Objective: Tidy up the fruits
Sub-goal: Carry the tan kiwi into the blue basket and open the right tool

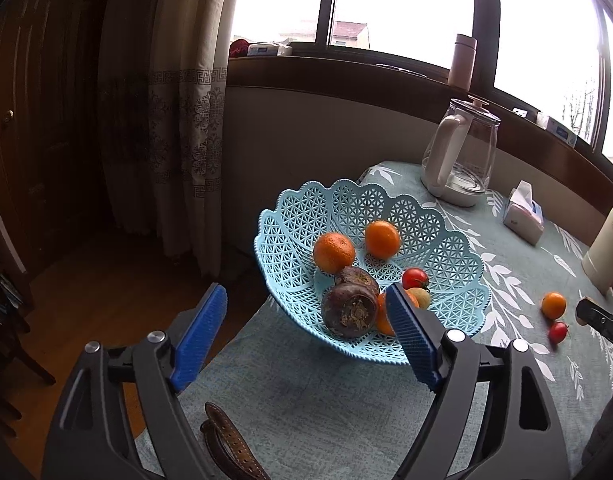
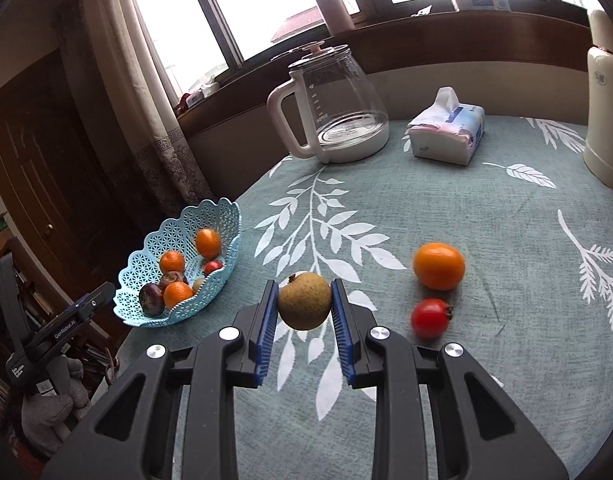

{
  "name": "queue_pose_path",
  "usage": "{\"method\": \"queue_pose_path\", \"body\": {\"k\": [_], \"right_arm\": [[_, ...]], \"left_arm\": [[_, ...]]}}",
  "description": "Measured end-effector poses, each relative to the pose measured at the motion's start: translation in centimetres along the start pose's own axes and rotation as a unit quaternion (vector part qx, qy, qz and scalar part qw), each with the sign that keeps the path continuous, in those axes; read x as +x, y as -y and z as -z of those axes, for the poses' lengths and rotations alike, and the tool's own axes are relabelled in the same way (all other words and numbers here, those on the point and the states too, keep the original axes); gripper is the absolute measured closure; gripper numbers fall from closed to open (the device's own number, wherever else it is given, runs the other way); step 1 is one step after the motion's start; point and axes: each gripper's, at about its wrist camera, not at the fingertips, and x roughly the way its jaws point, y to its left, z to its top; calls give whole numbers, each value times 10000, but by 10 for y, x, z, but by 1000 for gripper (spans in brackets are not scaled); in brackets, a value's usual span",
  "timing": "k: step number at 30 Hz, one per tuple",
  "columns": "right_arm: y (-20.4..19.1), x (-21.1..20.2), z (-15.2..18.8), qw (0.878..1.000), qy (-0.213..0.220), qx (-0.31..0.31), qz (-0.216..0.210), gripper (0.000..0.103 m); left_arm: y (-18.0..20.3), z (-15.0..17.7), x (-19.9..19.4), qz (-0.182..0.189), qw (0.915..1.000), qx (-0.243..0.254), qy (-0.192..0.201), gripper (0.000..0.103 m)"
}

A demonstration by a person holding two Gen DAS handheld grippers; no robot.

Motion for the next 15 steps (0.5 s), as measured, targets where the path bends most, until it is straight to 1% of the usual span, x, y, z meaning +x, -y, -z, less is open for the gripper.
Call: {"method": "queue_pose_path", "body": {"k": [3, 8, 15], "right_arm": [[-21, 12, -4, 9997, -89, -12, -228, 76], [-59, 34, -8, 9984, -214, -228, -466, 76], [-94, 63, -9, 9964, -405, -420, -622, 76]], "left_arm": [[-3, 2, 0, 54, 10000, -62, -10, 20], [-10, 5, 2, 120, 9997, -199, -56, 20], [-18, 6, 5, 136, 9994, -327, -59, 20]]}}
